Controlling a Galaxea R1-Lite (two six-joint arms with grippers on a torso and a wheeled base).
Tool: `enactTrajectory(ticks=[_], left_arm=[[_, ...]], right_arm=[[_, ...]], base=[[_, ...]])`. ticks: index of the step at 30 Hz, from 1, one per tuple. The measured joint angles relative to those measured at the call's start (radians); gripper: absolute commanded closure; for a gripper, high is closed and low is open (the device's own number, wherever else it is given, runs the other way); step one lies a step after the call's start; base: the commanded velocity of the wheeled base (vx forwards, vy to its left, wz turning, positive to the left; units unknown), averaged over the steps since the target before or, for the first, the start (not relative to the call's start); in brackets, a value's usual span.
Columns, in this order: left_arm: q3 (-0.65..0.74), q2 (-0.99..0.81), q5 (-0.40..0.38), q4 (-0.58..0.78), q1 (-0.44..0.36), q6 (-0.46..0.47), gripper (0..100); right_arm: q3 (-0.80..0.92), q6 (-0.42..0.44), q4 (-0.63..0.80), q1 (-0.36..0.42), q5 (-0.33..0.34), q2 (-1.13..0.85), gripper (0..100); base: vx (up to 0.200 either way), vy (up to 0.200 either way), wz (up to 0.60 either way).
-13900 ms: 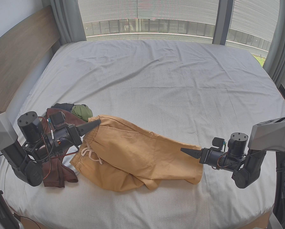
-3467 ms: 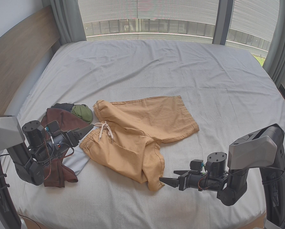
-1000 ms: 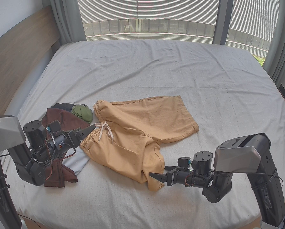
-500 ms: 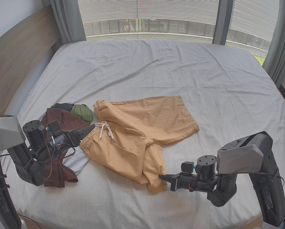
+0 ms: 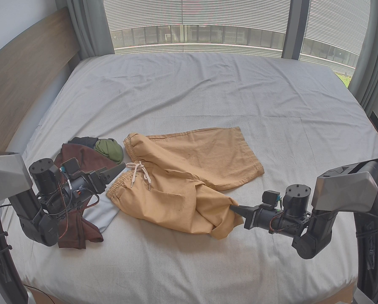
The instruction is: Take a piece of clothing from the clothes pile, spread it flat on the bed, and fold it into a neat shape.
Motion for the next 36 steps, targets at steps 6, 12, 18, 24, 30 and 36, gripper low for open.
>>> enactTrajectory(ticks=[6, 12, 18, 24, 30, 36], left_arm=[[0.001, -0.003, 0.000, 0.000, 0.000, 0.000, 0], [0.001, -0.004, 0.000, 0.000, 0.000, 0.001, 0], [0.001, -0.004, 0.000, 0.000, 0.001, 0.001, 0], [0.001, -0.004, 0.000, 0.000, -0.001, 0.000, 0], [0.001, -0.005, 0.000, 0.000, -0.002, 0.001, 0], [0.002, -0.005, 0.000, 0.001, -0.001, 0.000, 0]], right_arm=[[-0.053, -0.001, 0.003, -0.043, -0.003, 0.003, 100], [-0.108, -0.004, 0.056, -0.087, -0.003, 0.023, 100], [-0.167, -0.008, 0.087, -0.138, -0.004, 0.040, 100], [-0.220, -0.010, 0.106, -0.169, -0.005, 0.049, 100], [-0.296, -0.017, 0.159, -0.176, -0.008, 0.060, 100], [-0.396, -0.054, 0.232, -0.186, -0.011, 0.089, 100]], base=[[0.000, 0.000, 0.00], [0.000, 0.000, 0.00], [0.000, 0.000, 0.00], [0.000, 0.000, 0.00], [0.000, 0.000, 0.00], [0.000, 0.000, 0.00]])
